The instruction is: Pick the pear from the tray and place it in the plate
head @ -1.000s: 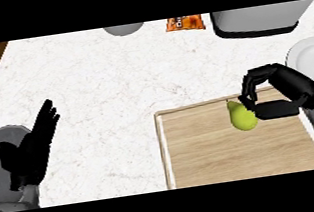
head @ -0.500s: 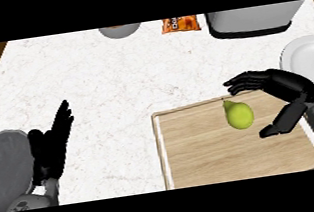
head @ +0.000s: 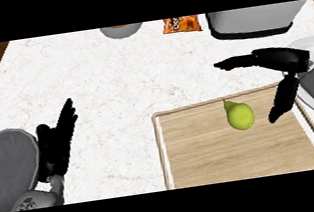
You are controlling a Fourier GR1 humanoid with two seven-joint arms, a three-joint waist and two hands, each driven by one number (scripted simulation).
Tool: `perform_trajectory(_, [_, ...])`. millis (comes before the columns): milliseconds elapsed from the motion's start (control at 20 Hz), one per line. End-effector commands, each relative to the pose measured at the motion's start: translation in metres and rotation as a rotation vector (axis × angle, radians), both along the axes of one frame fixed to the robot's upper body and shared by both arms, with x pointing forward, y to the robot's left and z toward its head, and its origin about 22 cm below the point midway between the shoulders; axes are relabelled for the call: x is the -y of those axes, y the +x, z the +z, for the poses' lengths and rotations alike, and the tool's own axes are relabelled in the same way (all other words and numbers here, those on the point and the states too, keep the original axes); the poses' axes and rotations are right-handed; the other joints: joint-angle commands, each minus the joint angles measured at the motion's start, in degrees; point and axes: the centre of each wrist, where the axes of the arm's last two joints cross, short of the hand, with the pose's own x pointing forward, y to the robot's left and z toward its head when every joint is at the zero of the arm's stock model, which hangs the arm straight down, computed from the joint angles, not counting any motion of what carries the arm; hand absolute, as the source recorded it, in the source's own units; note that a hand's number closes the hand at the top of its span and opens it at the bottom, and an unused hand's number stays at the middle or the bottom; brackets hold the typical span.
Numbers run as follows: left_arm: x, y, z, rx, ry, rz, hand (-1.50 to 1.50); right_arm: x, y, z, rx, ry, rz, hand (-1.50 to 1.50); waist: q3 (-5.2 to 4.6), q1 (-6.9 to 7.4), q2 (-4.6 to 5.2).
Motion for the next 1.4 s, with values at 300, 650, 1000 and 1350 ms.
perform_trajectory(300, [0.001, 0.017, 0.002, -0.004, 0.006, 0.01, 0.0, -0.041, 0.027, 0.008, -0.132, -0.299, 0.267, -1.5, -0.06, -0.72, 0.08])
perform_trajectory(650, [-0.007, 0.001, 0.003, 0.006, 0.001, 0.02, 0.0, -0.044, 0.023, -0.019, -0.151, -0.354, 0.307, -1.5, -0.07, -1.41, -0.36])
perform_trajectory(1000, [-0.007, -0.006, -0.01, -0.011, 0.011, 0.029, 0.0, -0.049, 0.025, -0.027, -0.142, -0.356, 0.345, -1.5, -0.08, -1.59, -0.43])
perform_trajectory(1350, [-0.008, 0.001, 0.004, 0.003, 0.001, 0.028, 0.0, -0.063, 0.024, -0.054, -0.167, -0.358, 0.331, -1.5, -0.05, -1.17, -0.34])
